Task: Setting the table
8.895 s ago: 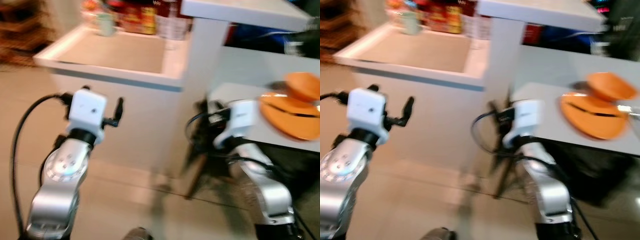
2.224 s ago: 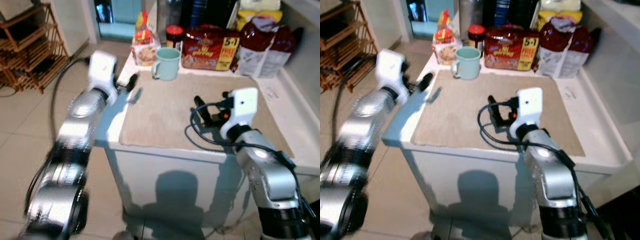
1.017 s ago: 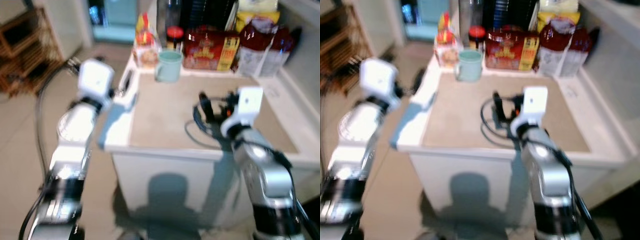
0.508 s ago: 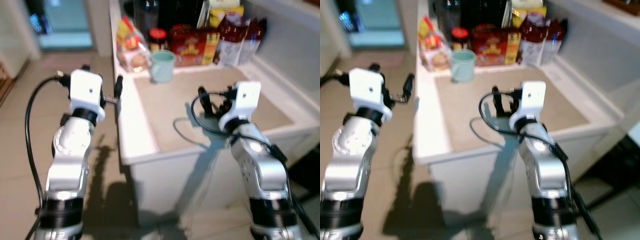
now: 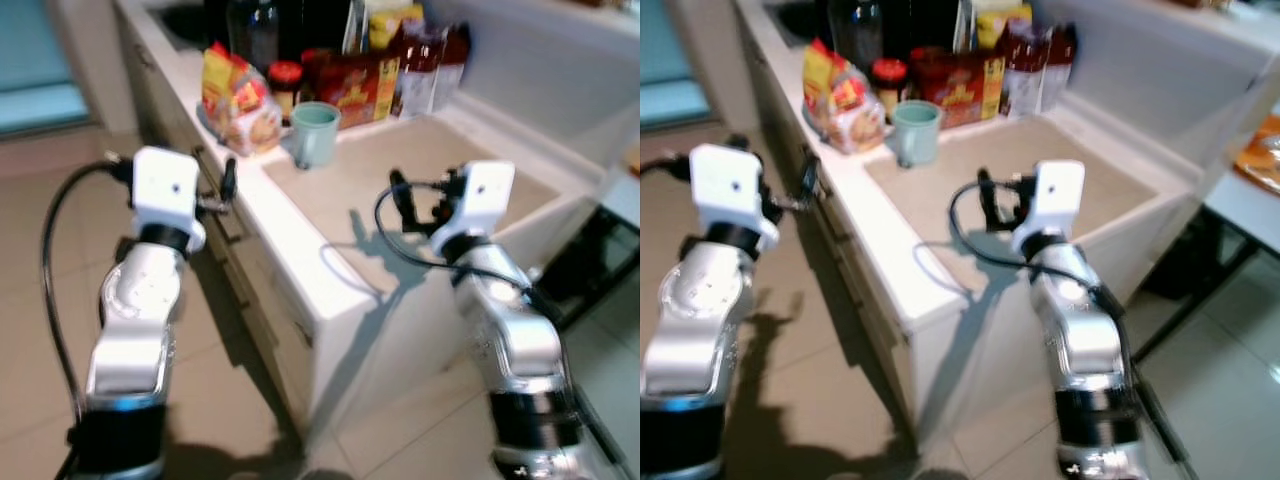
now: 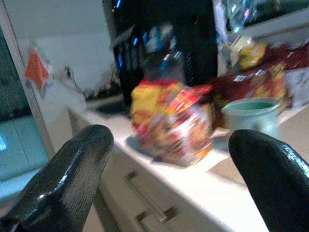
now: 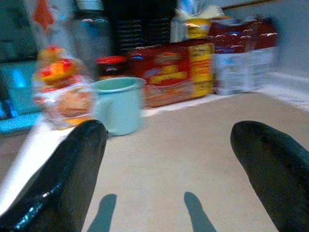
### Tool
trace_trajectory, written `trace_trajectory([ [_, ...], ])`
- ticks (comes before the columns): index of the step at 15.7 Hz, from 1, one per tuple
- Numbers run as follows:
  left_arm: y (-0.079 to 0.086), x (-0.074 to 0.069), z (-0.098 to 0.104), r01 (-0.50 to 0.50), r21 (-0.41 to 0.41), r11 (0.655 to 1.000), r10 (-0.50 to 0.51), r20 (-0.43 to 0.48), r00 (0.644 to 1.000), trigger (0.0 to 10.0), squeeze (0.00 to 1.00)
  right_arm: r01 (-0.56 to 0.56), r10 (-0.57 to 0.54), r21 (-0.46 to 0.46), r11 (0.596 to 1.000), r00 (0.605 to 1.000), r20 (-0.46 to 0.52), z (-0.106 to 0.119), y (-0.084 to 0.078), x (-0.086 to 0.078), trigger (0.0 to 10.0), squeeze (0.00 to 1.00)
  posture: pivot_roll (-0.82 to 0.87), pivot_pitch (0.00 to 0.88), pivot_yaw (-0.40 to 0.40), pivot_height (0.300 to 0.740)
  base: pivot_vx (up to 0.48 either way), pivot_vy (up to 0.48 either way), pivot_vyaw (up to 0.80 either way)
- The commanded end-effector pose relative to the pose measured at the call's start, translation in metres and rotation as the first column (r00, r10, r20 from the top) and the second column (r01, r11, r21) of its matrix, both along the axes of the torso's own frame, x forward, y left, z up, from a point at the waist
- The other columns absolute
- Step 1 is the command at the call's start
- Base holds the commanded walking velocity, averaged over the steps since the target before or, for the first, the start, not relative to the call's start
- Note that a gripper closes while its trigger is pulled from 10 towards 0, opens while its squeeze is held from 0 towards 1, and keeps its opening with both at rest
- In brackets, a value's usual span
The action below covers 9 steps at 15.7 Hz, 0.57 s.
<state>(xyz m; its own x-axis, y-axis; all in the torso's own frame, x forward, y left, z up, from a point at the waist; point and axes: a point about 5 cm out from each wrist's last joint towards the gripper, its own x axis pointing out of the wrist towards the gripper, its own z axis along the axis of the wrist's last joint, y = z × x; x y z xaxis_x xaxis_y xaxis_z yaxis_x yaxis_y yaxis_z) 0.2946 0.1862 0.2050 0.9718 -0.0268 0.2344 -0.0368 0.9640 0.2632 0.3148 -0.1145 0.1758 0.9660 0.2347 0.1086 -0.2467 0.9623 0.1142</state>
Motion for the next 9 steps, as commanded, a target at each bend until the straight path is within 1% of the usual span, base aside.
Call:
trace_trajectory([
  [1, -0.0051, 0.0008, 0.0035, 0.005, -0.007, 1.000, -0.004, 0.010, 1.000, 10.0, 0.00, 0.023, -0.023, -0.013, 1.000, 0.999, 0.023, 0.0048, -0.0072, 0.0018, 10.0, 0.00, 0.14, 0.000, -0.038, 0.740, 0.000, 0.480, -0.80],
  [8, -0.0013, -0.0012, 0.0046, -0.011, 0.024, 1.000, 0.010, 0.009, 1.000, 10.0, 0.00, 0.020, -0.019, -0.012, 1.000, 0.999, 0.027, 0.0036, -0.0060, 0.0024, 10.0, 0.00, 0.14, 0.000, -0.038, 0.740, 0.000, 0.480, -0.80],
  [9, -0.0014, -0.0013, 0.0055, -0.006, 0.031, 1.000, 0.006, 0.015, 1.000, 10.0, 0.00, 0.015, -0.015, -0.019, 1.000, 0.999, 0.031, 0.0036, -0.0056, 0.0022, 10.0, 0.00, 0.14, 0.000, -0.039, 0.740, 0.000, 0.000, -0.52],
])
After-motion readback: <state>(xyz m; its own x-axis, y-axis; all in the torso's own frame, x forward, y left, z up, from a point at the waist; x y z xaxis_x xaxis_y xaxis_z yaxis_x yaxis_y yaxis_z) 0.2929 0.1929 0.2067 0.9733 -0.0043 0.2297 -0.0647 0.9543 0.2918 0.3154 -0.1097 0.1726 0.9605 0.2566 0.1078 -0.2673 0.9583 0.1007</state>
